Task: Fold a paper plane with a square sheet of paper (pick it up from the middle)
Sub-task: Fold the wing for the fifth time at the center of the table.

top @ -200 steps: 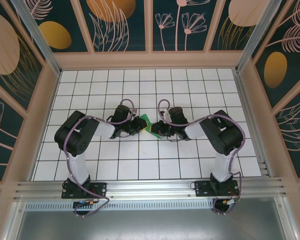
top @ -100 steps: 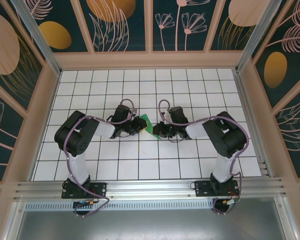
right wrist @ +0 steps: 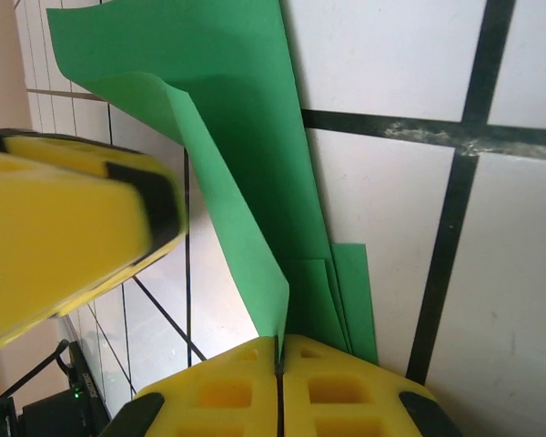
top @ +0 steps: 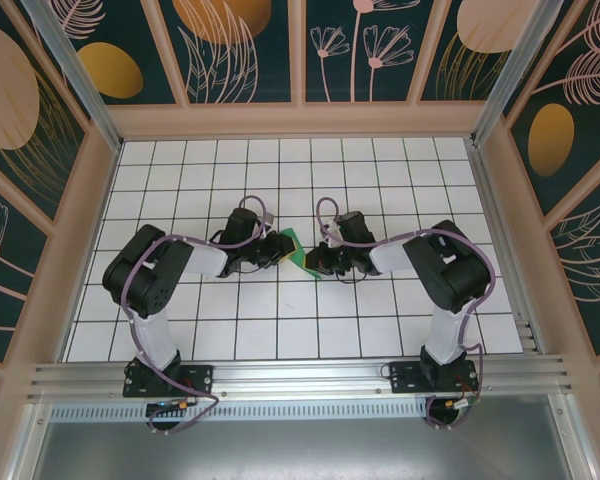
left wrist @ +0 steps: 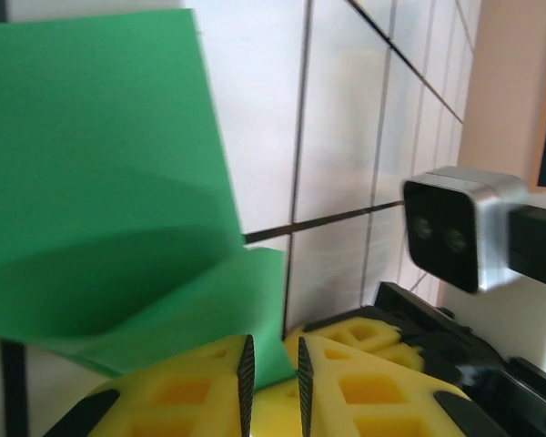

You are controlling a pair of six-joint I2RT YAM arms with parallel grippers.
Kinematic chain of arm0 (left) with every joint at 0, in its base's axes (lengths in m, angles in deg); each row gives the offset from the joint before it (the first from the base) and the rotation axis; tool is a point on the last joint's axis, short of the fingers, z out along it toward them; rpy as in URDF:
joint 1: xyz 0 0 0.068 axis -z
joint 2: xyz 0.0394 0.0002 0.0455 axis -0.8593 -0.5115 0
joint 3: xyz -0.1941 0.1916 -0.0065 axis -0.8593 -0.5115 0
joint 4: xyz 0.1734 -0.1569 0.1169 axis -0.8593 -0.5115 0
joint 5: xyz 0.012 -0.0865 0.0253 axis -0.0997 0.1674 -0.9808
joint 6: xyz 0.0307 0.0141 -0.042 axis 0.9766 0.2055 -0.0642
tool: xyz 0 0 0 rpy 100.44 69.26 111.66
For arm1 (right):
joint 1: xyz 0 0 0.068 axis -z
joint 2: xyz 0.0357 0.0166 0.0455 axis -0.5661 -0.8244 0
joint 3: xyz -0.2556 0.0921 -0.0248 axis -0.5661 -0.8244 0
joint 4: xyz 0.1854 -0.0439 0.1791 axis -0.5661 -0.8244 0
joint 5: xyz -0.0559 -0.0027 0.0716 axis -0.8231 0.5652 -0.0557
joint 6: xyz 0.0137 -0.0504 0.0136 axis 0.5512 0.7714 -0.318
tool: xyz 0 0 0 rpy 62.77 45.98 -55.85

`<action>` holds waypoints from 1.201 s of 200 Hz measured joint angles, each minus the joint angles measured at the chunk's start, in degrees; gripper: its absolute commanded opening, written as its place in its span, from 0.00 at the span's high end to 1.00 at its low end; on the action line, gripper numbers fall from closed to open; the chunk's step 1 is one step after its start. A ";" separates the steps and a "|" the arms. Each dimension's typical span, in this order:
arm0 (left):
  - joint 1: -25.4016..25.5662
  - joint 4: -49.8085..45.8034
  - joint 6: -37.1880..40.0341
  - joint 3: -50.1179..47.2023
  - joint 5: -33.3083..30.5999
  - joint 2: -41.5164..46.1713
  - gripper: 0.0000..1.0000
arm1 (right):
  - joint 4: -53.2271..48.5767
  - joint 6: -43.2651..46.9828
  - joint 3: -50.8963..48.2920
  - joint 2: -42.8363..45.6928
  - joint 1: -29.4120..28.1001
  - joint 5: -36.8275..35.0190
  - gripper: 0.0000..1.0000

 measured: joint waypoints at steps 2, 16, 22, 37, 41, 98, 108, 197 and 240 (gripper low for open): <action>0.00 0.07 0.00 -0.07 0.09 0.17 0.76 | 0.00 0.00 0.00 -0.02 0.00 0.02 0.91; 0.00 0.48 0.00 -0.22 0.59 0.90 0.76 | 0.00 0.00 0.02 -0.04 0.09 0.20 0.90; 0.02 0.72 0.00 -0.22 0.81 0.90 0.77 | 0.00 0.00 0.02 -0.04 0.09 0.22 0.90; 0.22 0.79 0.00 -0.24 1.03 0.74 0.78 | -0.15 0.00 0.13 -0.04 0.13 0.37 0.89; 0.28 0.85 0.00 -0.22 1.05 0.59 0.79 | -0.17 0.00 0.15 -0.04 0.13 0.42 0.89; 0.59 -3.76 0.72 1.44 -0.15 -2.64 0.83 | -1.03 0.00 0.57 0.28 0.13 0.59 0.81; 0.59 -4.37 1.07 1.64 -0.37 -2.71 0.83 | -1.44 -0.02 0.68 0.57 0.13 0.59 0.78; 0.63 -5.01 3.06 1.84 -0.55 -2.69 0.82 | -10.34 3.41 0.74 4.20 0.66 0.11 0.86; 0.63 -5.01 3.04 1.84 -0.59 -2.69 0.83 | -10.56 4.33 0.74 3.02 0.66 0.09 0.92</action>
